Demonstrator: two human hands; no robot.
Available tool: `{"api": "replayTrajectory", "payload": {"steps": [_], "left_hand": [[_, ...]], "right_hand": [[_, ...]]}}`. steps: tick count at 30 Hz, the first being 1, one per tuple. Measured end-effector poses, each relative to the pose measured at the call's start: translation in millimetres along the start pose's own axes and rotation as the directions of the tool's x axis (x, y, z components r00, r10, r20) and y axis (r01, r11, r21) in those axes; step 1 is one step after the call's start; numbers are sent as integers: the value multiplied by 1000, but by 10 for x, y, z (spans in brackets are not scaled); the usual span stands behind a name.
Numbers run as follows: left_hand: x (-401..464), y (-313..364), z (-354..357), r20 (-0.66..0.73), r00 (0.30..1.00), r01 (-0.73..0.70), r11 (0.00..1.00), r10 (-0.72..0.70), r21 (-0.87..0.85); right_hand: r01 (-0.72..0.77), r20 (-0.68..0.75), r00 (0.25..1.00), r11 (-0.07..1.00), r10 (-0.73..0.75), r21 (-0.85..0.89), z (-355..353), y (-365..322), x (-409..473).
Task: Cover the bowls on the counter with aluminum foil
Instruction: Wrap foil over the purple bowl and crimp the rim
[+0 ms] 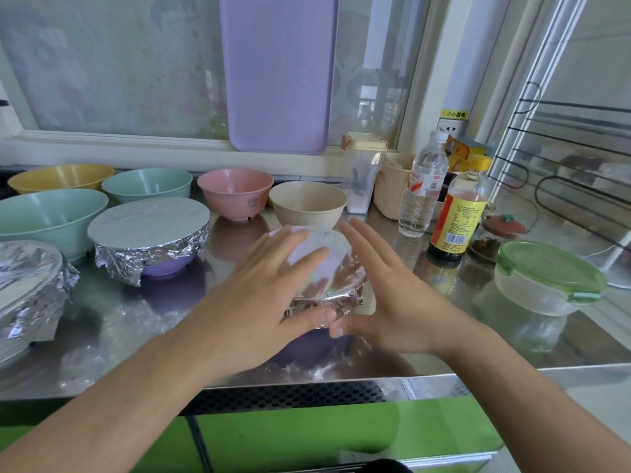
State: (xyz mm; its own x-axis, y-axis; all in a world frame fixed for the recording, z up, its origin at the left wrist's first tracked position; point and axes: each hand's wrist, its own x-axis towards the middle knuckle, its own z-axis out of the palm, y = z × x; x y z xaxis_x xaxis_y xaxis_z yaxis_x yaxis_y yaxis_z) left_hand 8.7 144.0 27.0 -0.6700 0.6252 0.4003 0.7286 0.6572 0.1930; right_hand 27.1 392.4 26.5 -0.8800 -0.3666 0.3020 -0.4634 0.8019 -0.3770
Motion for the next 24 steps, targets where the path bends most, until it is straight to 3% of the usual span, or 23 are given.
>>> {"api": "replayTrajectory", "payload": {"steps": [4,9,24], "left_hand": [[-88,2,53,-171,978,-140,986,124,-86],[-162,85,192,-385,916,-162,983,116,-90],[-134,-85,174,-445,895,-141,967,33,-212]], "right_hand": [[182,-344,918,980,-199,-82,103,-82,-238],[282,-526,802,956,-283,-85,324,-128,-268],[262,-548,799,963,-250,-57,235,33,-101]]}}
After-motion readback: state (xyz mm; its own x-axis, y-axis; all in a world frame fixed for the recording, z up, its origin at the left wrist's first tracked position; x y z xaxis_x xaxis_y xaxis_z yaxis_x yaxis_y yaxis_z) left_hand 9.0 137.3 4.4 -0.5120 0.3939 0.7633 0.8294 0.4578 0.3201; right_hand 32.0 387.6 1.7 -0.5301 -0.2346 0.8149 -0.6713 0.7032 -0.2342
